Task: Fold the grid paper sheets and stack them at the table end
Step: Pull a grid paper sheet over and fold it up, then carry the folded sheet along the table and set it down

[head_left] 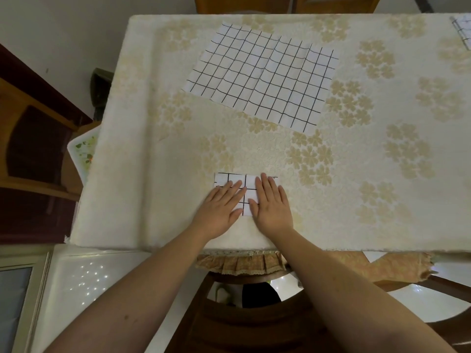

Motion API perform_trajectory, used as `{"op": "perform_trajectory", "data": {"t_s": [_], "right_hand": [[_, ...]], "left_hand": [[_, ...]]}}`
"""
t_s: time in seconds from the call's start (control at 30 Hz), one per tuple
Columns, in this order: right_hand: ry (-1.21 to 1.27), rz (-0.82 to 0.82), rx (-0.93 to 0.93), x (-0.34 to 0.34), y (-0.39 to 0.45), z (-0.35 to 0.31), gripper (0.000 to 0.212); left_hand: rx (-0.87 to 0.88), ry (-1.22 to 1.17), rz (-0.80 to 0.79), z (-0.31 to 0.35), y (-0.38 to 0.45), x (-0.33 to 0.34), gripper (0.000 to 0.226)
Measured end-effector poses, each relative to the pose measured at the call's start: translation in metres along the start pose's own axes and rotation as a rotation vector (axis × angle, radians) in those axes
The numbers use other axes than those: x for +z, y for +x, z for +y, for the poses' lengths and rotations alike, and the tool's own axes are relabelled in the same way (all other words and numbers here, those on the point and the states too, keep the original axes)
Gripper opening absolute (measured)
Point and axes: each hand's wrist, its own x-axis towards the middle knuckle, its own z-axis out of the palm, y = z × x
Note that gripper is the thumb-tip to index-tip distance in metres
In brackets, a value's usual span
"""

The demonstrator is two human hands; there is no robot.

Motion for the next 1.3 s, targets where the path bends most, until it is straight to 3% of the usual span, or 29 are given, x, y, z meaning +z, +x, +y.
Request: {"op": "perform_trajectory", "data": {"t_s": [0.2, 0.37, 0.5, 0.67, 0.8, 0.9, 1.2, 1.3], "right_hand": [[0.005, 0.035, 0.178, -0.007, -0.006, 0.014, 0.067], [0.101, 0.252, 0.408, -0.019, -0.008, 0.01, 0.057], [0.302, 0.104, 0.649, -0.036, 0.004, 0.0, 0.05], [0.417, -0.094, 0.789, -0.051, 0.022, -0.001, 0.042], [0.48, -0.086, 0.787, -0.054, 0.022, -0.002, 0.027], [0.72, 0.006, 0.664, -0.056, 0.013, -0.003, 0.015], [1.162, 0.094, 0.508, -0.071, -0.012, 0.004, 0.012], [1.275, 0.077, 0.462, -0.083, -0.023, 0.004, 0.02]], "left_hand": [[-0.209, -0.046, -0.002, -0.001, -0.003, 0.0, 0.062], [-0.29, -0.214, 0.08, 0.004, 0.006, -0.005, 0.051], [-0.4, -0.483, 0.275, -0.002, 0.012, -0.016, 0.039], [-0.531, -0.536, 0.259, -0.008, 0.011, -0.027, 0.052], [-0.582, -0.428, 0.25, -0.011, 0.011, -0.029, 0.063], [-0.625, -0.381, 0.236, -0.011, 0.009, -0.028, 0.069], [-0.665, -0.4, 0.184, -0.011, 0.005, -0.024, 0.075], [-0.63, -0.5, 0.22, -0.002, 0.003, -0.025, 0.064]]}}
